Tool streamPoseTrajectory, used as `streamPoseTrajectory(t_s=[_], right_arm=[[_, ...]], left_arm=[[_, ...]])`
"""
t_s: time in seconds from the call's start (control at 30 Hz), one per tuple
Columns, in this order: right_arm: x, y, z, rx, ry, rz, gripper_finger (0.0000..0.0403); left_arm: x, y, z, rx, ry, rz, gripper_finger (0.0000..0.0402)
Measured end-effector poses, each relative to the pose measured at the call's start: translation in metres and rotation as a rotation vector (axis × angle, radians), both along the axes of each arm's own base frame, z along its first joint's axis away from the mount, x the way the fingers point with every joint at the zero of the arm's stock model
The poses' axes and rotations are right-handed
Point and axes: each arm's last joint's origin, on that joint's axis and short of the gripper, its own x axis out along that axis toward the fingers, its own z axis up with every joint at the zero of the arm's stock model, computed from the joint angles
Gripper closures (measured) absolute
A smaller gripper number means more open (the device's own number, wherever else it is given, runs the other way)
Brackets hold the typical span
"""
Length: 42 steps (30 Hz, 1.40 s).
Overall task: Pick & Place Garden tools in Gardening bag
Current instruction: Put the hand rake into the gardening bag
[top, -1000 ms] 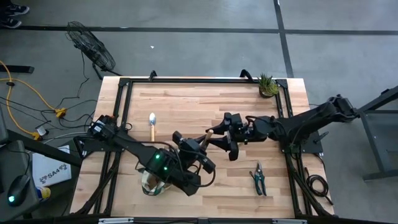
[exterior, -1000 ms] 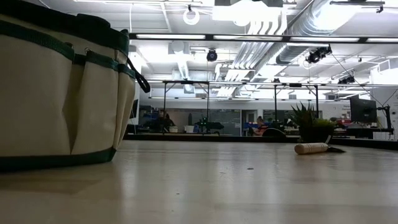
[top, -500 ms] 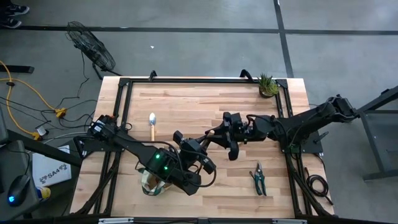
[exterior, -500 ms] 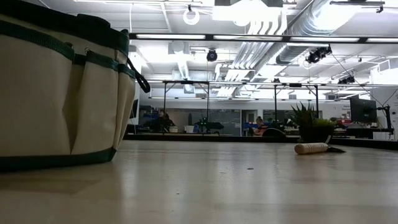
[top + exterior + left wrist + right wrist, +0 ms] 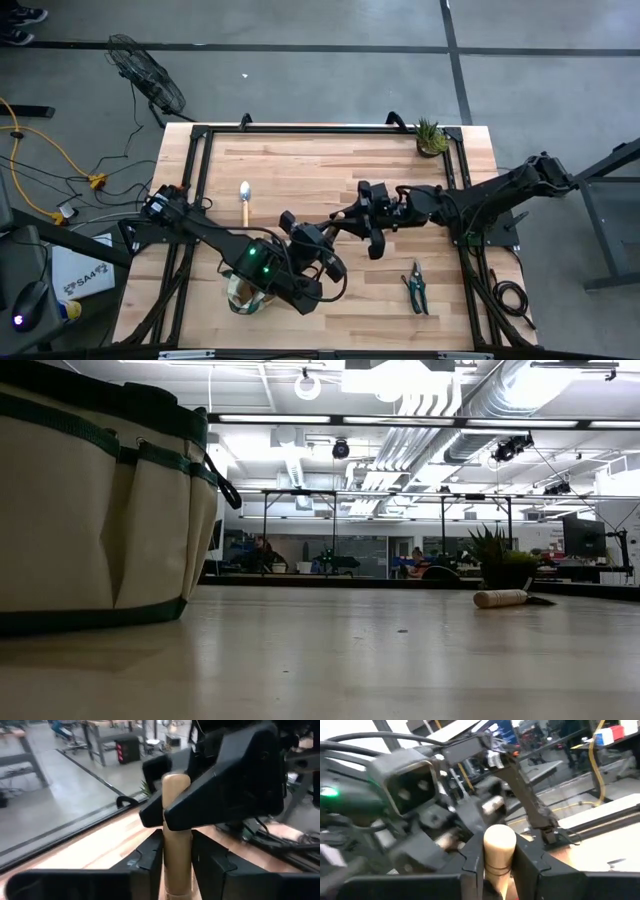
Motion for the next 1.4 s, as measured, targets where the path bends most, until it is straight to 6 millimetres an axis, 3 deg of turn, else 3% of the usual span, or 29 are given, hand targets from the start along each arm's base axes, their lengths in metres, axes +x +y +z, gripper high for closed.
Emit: streamPoseTrajectory(t_s=[0.23, 0.77, 0.93, 1.07, 1.27, 1.4], right_arm=[[0.000, 0.001, 0.000, -0.028, 0.000, 0.021, 0.0344], [-0.011, -0.024, 0.004, -0.099, 0.083, -0.013, 0.0344], [-0.019, -0.033, -0.003, -0.125, 0.209, 0.003, 0.0344], [-0.019, -0.033, -0.006, -0.139, 0.232, 0.126, 0.0344], [-0.009, -0.022, -0.020, -0.203, 0.239, 0.403, 0.0344], [0.003, -0.015, -0.026, -0.246, 0.164, 0.498, 0.0344]], left_arm=[[0.002, -0.002, -0.004, -0.025, 0.101, -0.119, 0.0255], [-0.020, 0.004, -0.009, -0.230, 0.293, -0.225, 0.0251], [-0.041, 0.005, -0.002, -0.291, 0.342, -0.202, 0.0250], [-0.063, -0.001, 0.004, -0.274, 0.335, -0.169, 0.0250], [-0.095, -0.016, 0.008, -0.259, 0.300, -0.119, 0.0250], [-0.113, -0.025, 0.007, -0.276, 0.232, -0.072, 0.0250]])
